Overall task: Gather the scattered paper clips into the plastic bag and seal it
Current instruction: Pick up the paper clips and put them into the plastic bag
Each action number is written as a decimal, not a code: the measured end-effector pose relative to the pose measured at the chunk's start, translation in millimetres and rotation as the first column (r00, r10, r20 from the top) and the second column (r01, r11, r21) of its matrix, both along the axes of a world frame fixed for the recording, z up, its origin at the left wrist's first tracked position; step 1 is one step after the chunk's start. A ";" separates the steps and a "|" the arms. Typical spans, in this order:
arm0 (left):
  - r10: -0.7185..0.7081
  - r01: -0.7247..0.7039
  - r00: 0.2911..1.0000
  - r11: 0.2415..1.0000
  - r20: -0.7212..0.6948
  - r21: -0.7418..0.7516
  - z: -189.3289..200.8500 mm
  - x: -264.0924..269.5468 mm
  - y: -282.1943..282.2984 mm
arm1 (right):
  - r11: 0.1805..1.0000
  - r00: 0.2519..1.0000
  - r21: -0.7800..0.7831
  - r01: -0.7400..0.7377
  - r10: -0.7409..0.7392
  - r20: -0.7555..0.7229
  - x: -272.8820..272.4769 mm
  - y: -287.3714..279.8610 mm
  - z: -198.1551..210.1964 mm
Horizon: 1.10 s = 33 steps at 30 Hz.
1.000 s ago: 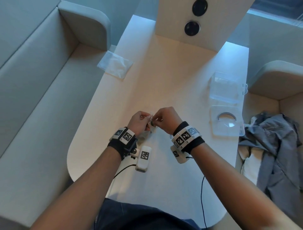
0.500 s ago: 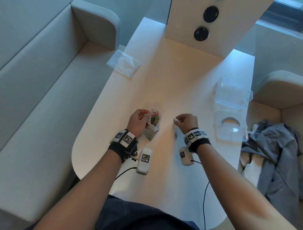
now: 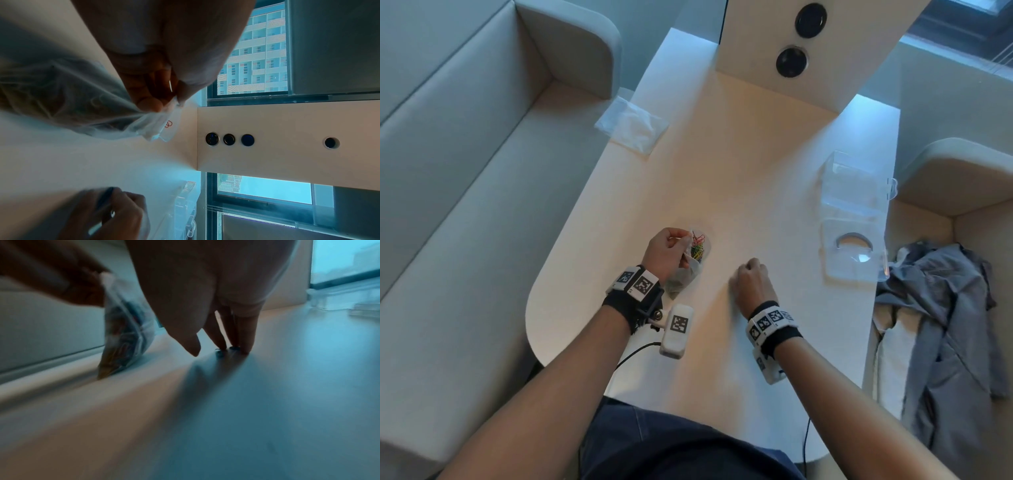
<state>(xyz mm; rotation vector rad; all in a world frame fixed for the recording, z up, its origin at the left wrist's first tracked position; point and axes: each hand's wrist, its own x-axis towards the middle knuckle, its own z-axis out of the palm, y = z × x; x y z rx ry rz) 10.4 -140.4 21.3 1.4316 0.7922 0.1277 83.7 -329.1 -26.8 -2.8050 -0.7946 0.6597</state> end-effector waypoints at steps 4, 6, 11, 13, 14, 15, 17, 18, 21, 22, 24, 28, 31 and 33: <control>-0.022 0.022 1.000 1.000 -0.013 0.007 -0.9 -1.2 0.5 | 1.000 0.997 -0.027 -0.011 0.013 0.082 -8.2 8.3 1.7; -0.026 0.026 1.000 1.000 -0.010 0.006 -0.8 -2.4 2.1 | 0.996 0.988 -0.056 -0.063 0.070 0.140 -3.3 8.1 4.3; -0.025 0.024 1.000 1.000 -0.002 -0.007 1.6 -6.0 2.0 | 0.957 0.954 -0.177 -0.229 0.257 0.157 16.9 7.1 9.4; -0.028 0.028 1.000 1.000 -0.011 -0.010 2.0 -6.3 1.4 | 0.929 0.936 -0.227 -0.292 0.326 0.130 28.6 10.8 15.3; -0.029 0.029 0.999 0.999 -0.017 -0.015 2.0 -6.4 1.1 | 0.923 0.933 -0.233 -0.307 0.340 0.119 35.2 12.9 17.7; -0.030 0.030 0.999 0.999 -0.023 -0.017 2.2 -6.6 0.9 | 0.920 0.933 -0.237 -0.311 0.343 0.110 41.7 14.5 19.9; -0.033 0.033 0.999 0.999 -0.039 -0.012 2.5 -6.4 -0.7 | 0.920 0.938 -0.250 -0.303 0.334 0.095 50.6 17.0 24.5; -0.039 0.038 0.998 0.999 -0.045 -0.009 2.6 -5.9 -1.5 | 0.922 0.942 -0.253 -0.294 0.325 0.088 53.6 18.2 26.5; -0.043 0.043 0.997 0.999 -0.061 -0.004 2.0 -4.4 -2.9 | 0.946 0.963 -0.220 -0.236 0.258 0.076 63.6 14.9 24.6; -0.044 0.043 0.997 0.999 -0.065 -0.005 2.0 -3.9 -3.2 | 0.965 0.978 -0.186 -0.184 0.199 0.062 67.4 12.9 24.6; -0.046 0.045 0.996 0.999 -0.070 -0.011 2.9 -2.6 -4.0 | 1.000 0.999 0.001 0.029 -0.029 -0.017 74.1 9.9 29.1; -0.004 -0.002 0.999 0.992 -0.045 -0.126 4.5 2.8 -9.6 | 0.702 0.877 0.541 0.463 -0.273 -0.396 61.5 19.5 66.9; 0.016 -0.021 0.999 0.982 -0.028 -0.187 4.8 6.9 -15.0 | 0.617 0.857 0.637 0.462 -0.127 -0.499 42.4 36.2 90.0; 0.014 -0.018 1.000 0.984 -0.019 -0.180 4.0 8.9 -16.3 | 0.721 0.940 0.633 0.281 -0.075 -0.333 33.6 43.8 89.8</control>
